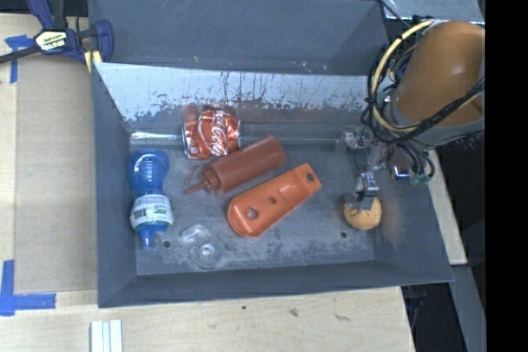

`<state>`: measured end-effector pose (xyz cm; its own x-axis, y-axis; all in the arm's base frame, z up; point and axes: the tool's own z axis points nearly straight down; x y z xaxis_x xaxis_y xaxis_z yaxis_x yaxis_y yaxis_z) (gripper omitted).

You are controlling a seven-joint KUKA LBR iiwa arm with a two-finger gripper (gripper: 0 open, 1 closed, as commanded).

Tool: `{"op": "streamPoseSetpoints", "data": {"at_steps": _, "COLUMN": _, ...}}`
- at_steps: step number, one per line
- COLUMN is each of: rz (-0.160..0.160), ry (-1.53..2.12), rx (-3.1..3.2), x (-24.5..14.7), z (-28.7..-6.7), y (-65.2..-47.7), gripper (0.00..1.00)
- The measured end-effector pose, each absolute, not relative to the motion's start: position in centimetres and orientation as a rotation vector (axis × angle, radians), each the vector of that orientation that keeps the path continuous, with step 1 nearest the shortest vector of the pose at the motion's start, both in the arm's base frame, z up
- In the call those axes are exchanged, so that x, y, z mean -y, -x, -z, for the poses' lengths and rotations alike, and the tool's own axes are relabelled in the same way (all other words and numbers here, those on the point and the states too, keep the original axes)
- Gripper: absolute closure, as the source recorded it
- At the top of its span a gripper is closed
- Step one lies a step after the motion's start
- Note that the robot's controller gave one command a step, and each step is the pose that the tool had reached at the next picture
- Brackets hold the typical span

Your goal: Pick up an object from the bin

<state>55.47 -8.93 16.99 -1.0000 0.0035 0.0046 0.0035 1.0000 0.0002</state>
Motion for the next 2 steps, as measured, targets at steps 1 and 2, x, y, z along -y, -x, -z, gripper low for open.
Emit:
{"op": "streamPoseSetpoints", "data": {"at_steps": 1, "rz": -0.001, "ry": 0.001, "rx": 3.146, "x": 8.9, "z": -17.5, "y": -55.6, "gripper": 0.00}}
{"op": "streamPoseSetpoints", "data": {"at_steps": 2, "rz": 0.000, "ry": 0.048, "rx": 3.144, "x": 4.2, "z": -8.1, "y": -57.7, "gripper": 0.00}}
